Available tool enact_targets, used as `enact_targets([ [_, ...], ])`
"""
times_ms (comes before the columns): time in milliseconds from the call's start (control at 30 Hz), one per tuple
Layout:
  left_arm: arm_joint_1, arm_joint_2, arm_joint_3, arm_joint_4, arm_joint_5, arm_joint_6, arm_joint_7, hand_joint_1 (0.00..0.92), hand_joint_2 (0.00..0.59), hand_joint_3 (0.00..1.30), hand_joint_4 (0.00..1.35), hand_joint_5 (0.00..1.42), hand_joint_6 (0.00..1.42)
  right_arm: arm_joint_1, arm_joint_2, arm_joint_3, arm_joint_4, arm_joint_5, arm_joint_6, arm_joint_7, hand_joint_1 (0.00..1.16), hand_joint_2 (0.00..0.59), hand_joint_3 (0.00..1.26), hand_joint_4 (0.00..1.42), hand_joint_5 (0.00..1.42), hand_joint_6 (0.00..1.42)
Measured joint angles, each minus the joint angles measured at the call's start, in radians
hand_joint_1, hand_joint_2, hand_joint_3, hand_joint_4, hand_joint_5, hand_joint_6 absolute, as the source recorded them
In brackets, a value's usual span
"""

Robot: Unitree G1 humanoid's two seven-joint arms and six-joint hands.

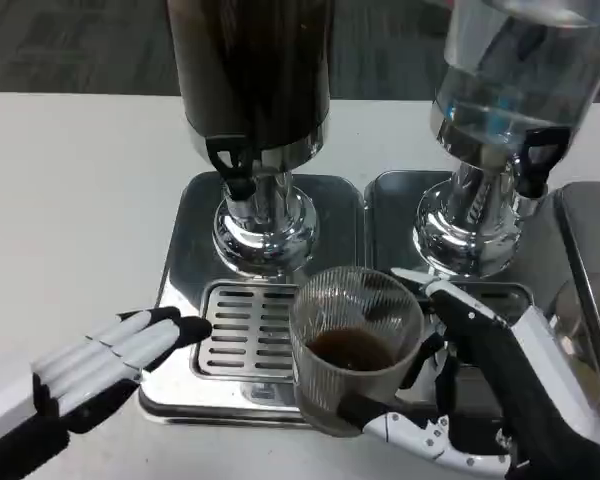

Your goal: Grasp the cup under the faucet to collect the drink, then remove the cup.

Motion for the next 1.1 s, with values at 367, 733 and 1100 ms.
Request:
enact_targets([
  [367,0.041,0.027,0.004,-0.004,-0.011,-0.001,0.005,0.000,0.107,0.00,0.00,0.00,0.02,0.038,-0.012,-0.020,-0.034,0.019,-0.006,0.020,0.67,0.274,0.45,0.56,0.82,1.16],
  [733,0.058,0.027,0.010,-0.007,-0.012,-0.001,0.006,0.000,0.103,0.00,0.00,0.00,0.02,0.069,-0.012,-0.026,-0.058,0.032,-0.015,0.031,0.68,0.279,0.45,0.57,0.82,1.16],
  [1100,0.066,0.027,0.011,-0.018,-0.012,-0.001,0.015,0.000,0.101,0.01,0.00,0.00,0.02,0.069,-0.012,-0.031,-0.058,0.036,-0.015,0.032,0.68,0.280,0.47,0.58,0.83,1.15],
])
